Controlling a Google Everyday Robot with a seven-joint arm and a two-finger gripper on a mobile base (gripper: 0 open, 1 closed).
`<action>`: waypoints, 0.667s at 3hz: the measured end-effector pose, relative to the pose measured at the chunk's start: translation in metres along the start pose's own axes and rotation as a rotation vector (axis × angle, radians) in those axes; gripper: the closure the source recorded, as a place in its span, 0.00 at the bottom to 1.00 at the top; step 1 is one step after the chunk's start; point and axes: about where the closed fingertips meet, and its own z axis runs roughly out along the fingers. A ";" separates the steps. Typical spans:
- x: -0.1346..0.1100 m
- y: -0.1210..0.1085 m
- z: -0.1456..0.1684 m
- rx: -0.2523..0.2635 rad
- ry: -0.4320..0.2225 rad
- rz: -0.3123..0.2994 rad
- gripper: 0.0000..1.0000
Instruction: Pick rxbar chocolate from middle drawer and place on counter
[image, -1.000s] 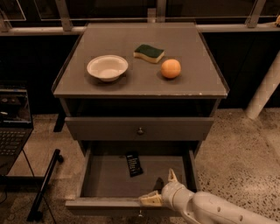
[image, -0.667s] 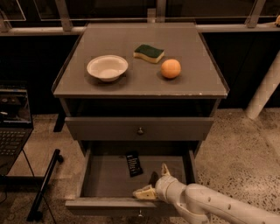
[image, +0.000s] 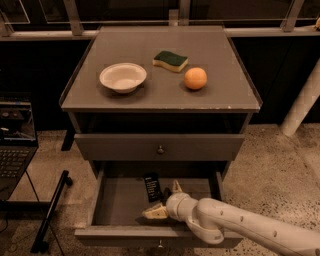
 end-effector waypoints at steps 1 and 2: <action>-0.003 0.005 0.025 -0.006 0.011 -0.013 0.00; 0.005 0.009 0.062 0.014 0.056 -0.005 0.00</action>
Offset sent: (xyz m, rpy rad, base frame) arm 0.0313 0.0409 -0.0407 -0.0635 0.0257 -0.0043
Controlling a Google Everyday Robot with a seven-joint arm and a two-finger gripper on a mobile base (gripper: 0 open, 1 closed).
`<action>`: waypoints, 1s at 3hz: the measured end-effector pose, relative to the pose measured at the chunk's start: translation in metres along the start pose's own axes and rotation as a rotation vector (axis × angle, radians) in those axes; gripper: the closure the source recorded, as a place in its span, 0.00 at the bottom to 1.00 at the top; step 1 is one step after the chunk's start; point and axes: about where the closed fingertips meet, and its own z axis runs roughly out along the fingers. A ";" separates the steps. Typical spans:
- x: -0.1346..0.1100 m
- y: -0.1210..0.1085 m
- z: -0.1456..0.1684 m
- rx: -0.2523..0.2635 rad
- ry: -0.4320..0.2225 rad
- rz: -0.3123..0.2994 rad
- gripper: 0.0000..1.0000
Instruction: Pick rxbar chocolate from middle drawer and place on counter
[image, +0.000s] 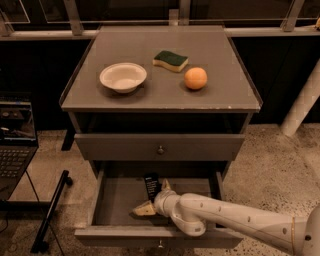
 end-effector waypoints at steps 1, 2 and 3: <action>0.000 0.000 0.001 0.000 0.001 -0.001 0.00; 0.005 -0.007 0.005 0.016 0.002 0.016 0.00; 0.008 -0.018 0.015 0.033 0.007 0.016 0.00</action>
Offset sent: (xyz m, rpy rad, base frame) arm 0.0122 -0.0133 -0.0141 0.0022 0.0051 -0.0556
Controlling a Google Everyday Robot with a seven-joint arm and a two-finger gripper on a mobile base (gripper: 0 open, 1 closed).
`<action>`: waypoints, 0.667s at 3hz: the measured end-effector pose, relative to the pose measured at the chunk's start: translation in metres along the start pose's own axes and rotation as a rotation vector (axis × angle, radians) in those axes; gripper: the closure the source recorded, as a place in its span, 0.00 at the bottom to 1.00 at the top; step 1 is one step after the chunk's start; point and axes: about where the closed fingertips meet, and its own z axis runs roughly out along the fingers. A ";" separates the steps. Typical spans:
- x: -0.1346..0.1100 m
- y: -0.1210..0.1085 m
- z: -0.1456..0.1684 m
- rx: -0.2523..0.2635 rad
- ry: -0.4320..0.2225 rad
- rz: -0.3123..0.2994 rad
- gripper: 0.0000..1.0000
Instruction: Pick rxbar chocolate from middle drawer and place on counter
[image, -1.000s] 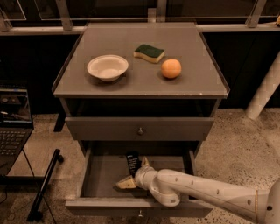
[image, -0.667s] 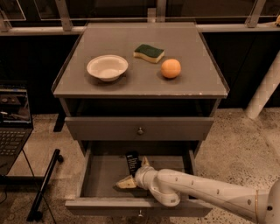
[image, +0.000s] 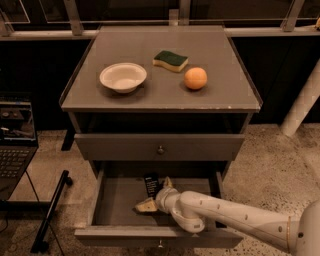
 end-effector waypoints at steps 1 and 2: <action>0.005 -0.007 0.014 -0.001 0.013 0.013 0.00; 0.020 -0.009 0.026 -0.017 0.053 0.048 0.00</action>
Offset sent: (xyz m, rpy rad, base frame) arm 0.0155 -0.0063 -0.0540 0.0027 0.1414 -0.0344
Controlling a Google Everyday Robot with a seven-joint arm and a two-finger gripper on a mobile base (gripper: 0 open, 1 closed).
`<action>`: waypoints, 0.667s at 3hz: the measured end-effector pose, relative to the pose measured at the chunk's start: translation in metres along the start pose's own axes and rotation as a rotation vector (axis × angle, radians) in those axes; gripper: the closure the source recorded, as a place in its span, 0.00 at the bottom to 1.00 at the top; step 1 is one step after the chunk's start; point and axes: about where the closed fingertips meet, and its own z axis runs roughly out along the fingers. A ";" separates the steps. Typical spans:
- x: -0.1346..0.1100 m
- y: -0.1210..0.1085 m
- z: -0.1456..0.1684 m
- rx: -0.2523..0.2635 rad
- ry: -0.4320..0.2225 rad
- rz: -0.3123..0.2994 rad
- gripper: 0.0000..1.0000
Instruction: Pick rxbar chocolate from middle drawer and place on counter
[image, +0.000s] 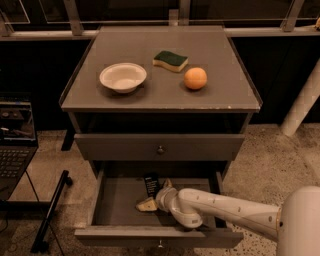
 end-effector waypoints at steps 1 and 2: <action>0.009 0.000 0.004 -0.004 0.032 0.022 0.00; 0.006 0.000 0.002 -0.004 0.032 0.022 0.18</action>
Offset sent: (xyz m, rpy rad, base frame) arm -0.0024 -0.0016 -0.0110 -0.0056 0.0371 -0.0106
